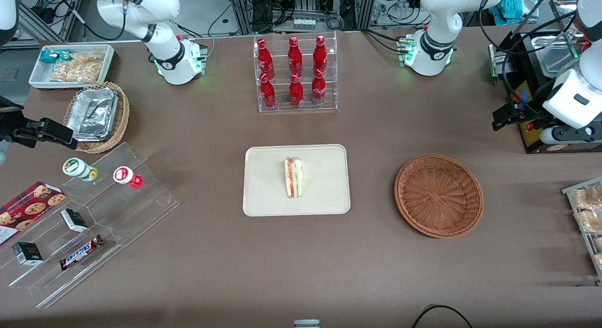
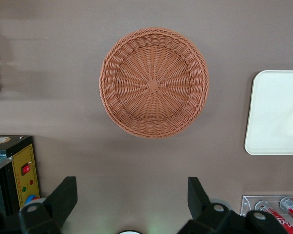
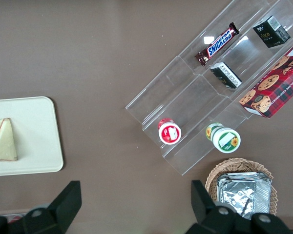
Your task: Place sandwich from basket to tray
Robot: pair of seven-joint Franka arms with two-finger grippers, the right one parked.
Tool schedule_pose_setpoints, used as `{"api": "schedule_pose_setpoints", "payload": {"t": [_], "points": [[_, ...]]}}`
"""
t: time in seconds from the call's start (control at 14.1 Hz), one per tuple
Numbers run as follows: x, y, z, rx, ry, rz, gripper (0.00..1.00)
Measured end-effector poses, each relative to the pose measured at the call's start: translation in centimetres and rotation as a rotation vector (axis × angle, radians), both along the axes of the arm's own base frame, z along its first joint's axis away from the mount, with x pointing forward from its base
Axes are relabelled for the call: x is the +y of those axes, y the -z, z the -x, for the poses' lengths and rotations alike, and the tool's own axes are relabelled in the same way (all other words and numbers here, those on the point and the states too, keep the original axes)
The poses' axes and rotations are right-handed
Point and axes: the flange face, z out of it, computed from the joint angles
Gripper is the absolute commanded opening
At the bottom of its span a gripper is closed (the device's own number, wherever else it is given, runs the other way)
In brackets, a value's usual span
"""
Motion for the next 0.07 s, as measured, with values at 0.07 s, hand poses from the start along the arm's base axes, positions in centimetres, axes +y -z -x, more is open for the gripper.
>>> {"api": "schedule_pose_setpoints", "payload": {"t": [0.07], "points": [[-0.02,0.15,-0.16,0.002,0.001,0.001,1.0]]}}
